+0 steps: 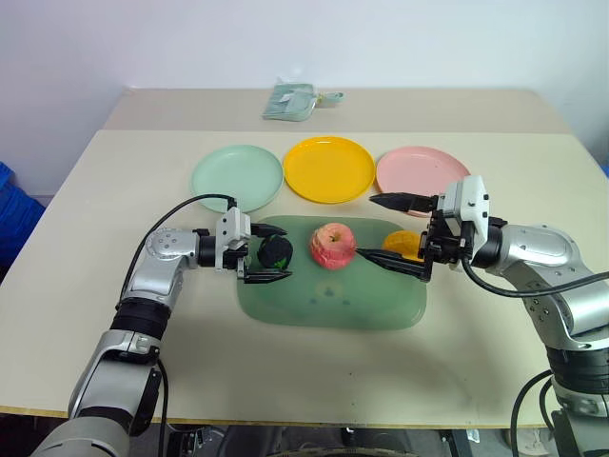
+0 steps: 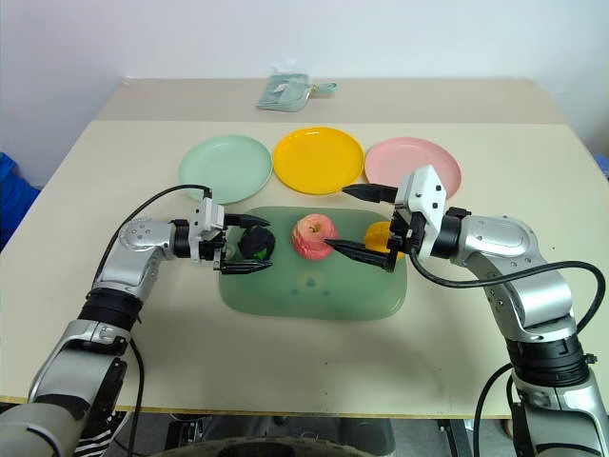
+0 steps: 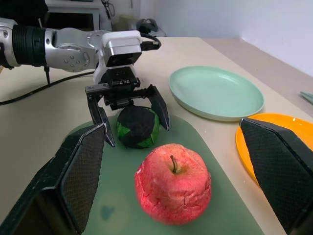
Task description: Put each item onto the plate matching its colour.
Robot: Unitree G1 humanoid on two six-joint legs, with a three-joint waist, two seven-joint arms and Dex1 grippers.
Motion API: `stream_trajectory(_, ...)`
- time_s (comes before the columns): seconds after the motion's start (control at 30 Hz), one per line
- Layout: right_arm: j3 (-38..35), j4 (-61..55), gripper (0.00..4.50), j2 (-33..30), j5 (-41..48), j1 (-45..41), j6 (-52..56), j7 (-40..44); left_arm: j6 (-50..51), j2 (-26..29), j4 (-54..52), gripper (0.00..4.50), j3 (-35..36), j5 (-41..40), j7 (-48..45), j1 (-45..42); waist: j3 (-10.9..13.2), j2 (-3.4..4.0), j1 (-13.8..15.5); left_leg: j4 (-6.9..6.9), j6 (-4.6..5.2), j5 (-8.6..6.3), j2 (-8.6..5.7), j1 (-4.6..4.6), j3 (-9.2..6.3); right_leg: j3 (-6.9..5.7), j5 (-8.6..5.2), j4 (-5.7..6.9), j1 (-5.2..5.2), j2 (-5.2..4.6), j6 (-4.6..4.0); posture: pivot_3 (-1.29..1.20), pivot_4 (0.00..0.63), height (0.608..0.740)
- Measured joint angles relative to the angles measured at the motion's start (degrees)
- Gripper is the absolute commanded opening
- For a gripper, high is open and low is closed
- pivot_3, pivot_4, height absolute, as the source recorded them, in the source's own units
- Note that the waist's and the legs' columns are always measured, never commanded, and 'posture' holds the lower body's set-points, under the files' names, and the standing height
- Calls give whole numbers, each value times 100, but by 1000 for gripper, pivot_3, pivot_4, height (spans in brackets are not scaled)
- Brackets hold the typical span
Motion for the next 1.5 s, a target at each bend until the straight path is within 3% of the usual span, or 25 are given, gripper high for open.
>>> stream_trajectory(0.03, 0, 8, 4500, 0, -10, -2, -9, 3, -9, -2, 0, 3699, 2, -4, 4, 1, 0, 0, 1, 0, 0, 0, 0, 0, 0, 0, 0, 0, 0, 0, 0, 0, 150, 740)
stream_trajectory(0.43, 3, 87, 4500, 4, -26, -26, -71, 27, -179, -91, -93, 3699, 21, 2, 130, 40, 0, 0, 1, 2, 0, 0, 0, 0, 0, 0, 0, 1, 1, 0, 1, 0, 150, 740)
stream_trajectory(0.5, 4, 110, 4500, 4, -51, -47, -75, 28, -124, -81, -101, 3153, 21, -36, 66, 42, 0, 0, 1, 2, 0, 0, 0, 0, 0, 0, 0, 1, 1, 1, 1, 0, 150, 740)
stream_trajectory(0.83, 1, 113, 4500, 21, -42, -77, -78, 26, -66, -12, -356, 3153, 156, -177, 153, 172, 0, 0, 3, 4, 0, 0, 0, 0, 0, 0, 1, 2, 1, 0, 1, 0, 150, 740)
stream_trajectory(0.97, -23, 119, 4500, 229, 30, -310, -74, -189, -466, -254, 388, 3153, 678, -51, 1464, -539, 6, -11, 13, 15, 0, 0, 0, -3, -4, -4, 5, 7, 1, 1, 8, 0, 150, 740)
stream_trajectory(1.13, 6, 904, 4500, 812, -595, -1139, -285, -1186, -687, -498, 1813, 3153, 1255, 235, 3651, -1750, 2, -15, 3, 14, -26, 16, -4, -1, -2, -4, 7, 10, 0, 2, 12, 0, 150, 740)
stream_trajectory(1.4, 391, 1072, 4500, 912, -1049, -1198, -444, -1260, -810, -759, 3665, 3153, 1490, 543, 5500, -2414, 7, -24, 1, 22, -27, 18, -14, -18, 0, -3, 7, 8, -9, -2, 17, 0, 150, 740)
stream_trajectory(1.5, 390, 1054, 4500, 911, -1050, -1198, -421, -1223, -884, -796, 3798, 3973, 1510, 575, 5629, -2516, 7, -24, -3, 22, -27, 18, -14, -18, 0, -3, 8, 11, -9, -1, 19, 0, 150, 740)
